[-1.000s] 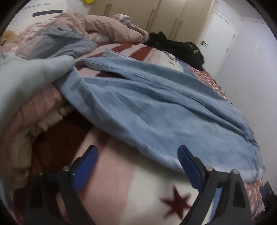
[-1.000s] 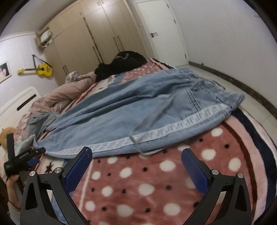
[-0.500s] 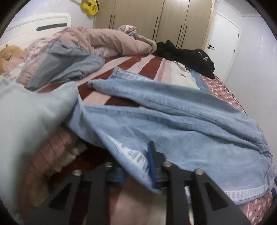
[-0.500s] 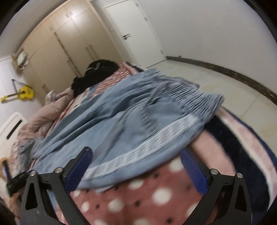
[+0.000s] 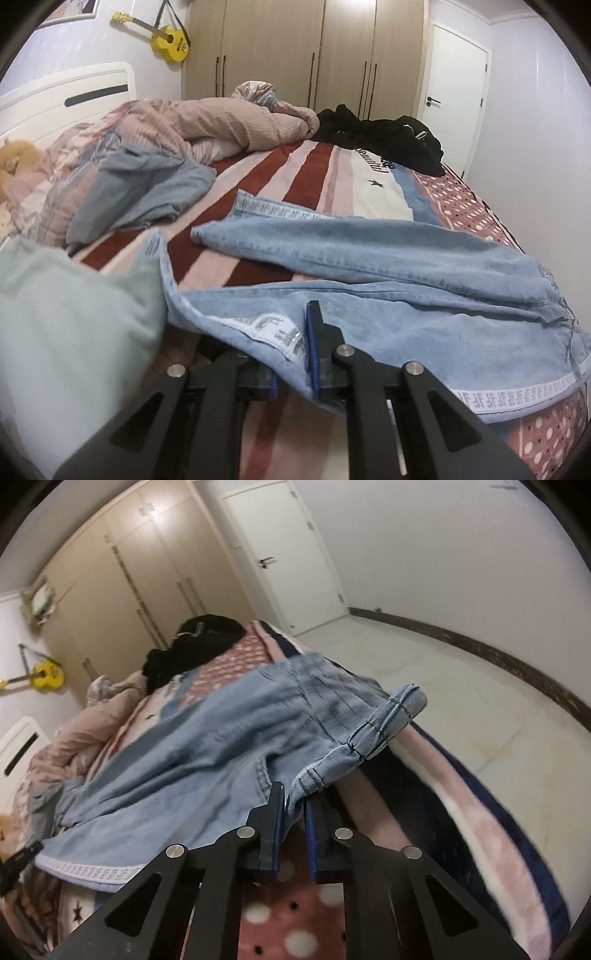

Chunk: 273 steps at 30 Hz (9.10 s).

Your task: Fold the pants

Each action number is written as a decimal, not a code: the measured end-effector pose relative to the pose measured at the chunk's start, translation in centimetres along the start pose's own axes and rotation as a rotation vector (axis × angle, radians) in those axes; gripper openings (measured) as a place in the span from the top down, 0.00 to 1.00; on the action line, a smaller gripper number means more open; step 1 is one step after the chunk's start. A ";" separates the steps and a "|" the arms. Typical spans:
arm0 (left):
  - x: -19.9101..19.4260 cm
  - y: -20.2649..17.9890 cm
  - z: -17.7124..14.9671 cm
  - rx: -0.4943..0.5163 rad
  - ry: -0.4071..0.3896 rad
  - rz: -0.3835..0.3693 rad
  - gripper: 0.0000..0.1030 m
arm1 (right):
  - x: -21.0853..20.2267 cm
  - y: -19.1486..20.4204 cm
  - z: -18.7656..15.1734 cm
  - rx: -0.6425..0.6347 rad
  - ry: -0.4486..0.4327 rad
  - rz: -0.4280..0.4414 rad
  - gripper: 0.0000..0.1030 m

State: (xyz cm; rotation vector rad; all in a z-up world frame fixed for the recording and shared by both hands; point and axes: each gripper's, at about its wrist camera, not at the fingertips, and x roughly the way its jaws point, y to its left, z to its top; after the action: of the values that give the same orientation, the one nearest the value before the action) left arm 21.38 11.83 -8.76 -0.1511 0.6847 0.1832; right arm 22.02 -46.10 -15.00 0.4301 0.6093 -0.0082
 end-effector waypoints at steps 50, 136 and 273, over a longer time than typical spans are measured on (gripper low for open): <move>0.1 -0.2 3.4 0.124 0.178 -0.071 0.88 | 3.7 0.6 -5.9 0.273 0.285 0.233 0.35; 25.0 2.1 8.2 -0.287 0.355 0.073 0.37 | 21.2 -0.8 7.7 0.340 0.182 0.142 0.32; 6.3 -14.6 -0.8 0.228 0.215 -0.314 0.23 | 13.5 9.8 5.3 -0.805 0.476 -0.048 0.97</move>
State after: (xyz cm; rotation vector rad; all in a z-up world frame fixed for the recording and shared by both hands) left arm 28.85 -1.80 -12.21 -0.0583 0.8797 -0.2148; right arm 37.36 -37.62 -14.77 -0.3790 1.0247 0.2924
